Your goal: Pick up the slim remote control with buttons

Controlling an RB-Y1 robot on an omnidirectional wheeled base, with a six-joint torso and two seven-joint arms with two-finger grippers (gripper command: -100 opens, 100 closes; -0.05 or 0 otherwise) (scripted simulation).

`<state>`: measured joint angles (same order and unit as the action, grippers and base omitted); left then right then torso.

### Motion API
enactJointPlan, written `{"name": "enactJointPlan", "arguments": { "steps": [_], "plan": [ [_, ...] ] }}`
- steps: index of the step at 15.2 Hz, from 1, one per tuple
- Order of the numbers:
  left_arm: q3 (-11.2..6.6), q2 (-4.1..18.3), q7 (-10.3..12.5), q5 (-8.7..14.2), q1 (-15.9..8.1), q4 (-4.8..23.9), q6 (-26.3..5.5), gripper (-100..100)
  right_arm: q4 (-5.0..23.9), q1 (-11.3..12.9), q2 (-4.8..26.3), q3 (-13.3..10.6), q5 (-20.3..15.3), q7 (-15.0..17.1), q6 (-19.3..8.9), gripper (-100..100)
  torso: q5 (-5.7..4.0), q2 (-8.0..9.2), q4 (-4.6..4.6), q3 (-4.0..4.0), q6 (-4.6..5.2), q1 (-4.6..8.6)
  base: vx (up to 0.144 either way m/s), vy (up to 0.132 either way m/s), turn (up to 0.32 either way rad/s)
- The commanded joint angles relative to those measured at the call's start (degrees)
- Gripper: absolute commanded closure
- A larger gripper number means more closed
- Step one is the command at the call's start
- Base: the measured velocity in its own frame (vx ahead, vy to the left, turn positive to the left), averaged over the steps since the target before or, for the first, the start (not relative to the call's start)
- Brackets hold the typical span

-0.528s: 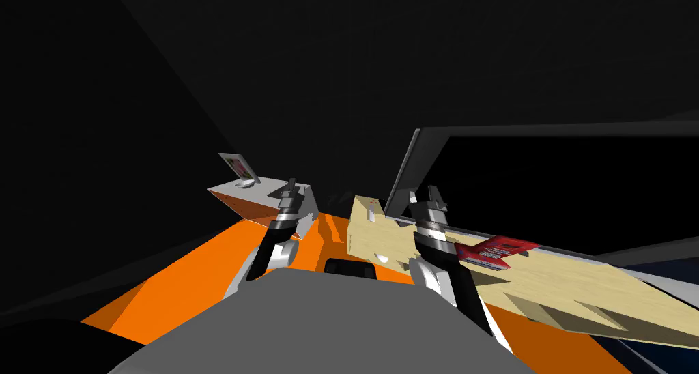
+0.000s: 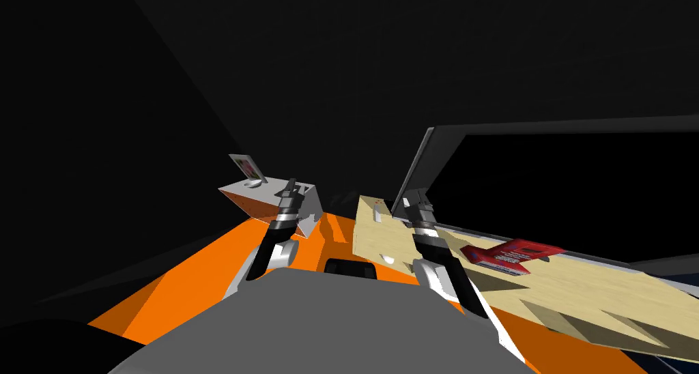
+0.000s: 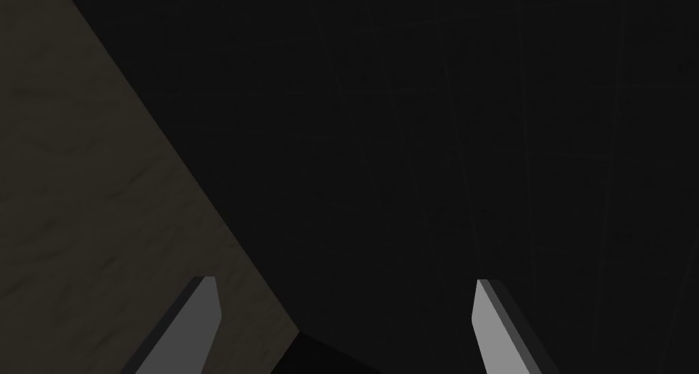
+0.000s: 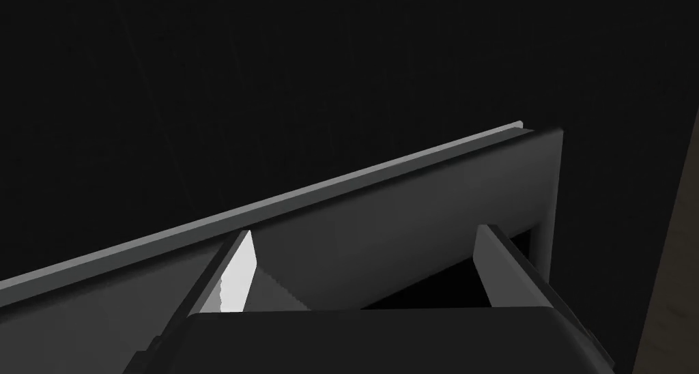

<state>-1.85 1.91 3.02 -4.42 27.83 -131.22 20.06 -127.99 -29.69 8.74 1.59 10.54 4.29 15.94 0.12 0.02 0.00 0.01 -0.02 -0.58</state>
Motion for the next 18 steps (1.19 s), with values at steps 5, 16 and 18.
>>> {"name": "enactJointPlan", "arguments": {
  "steps": [5,16,18],
  "plan": [
    [0.00,0.00,0.00,0.00,0.00,0.00,0.00,0,6.48,0.66,4.43,1.74,3.68,3.00,-5.58,-100,0.00,-0.08,-0.02,-0.05,0.00,0.01,0.010,0.142,0.048],
    [-0.01,0.00,0.00,0.00,0.01,0.00,0.00,0,19.41,3.02,10.96,5.47,10.80,8.77,-16.36,-100,-0.01,-0.16,-0.04,-0.10,0.02,0.11,0.031,0.132,0.051],
    [0.00,0.00,0.00,0.00,0.01,0.00,0.00,0,20.55,3.02,10.96,5.47,10.80,8.77,-16.36,-100,-0.02,-0.15,-0.03,-0.09,0.01,0.11,0.035,0.102,0.038]
  ]
}}
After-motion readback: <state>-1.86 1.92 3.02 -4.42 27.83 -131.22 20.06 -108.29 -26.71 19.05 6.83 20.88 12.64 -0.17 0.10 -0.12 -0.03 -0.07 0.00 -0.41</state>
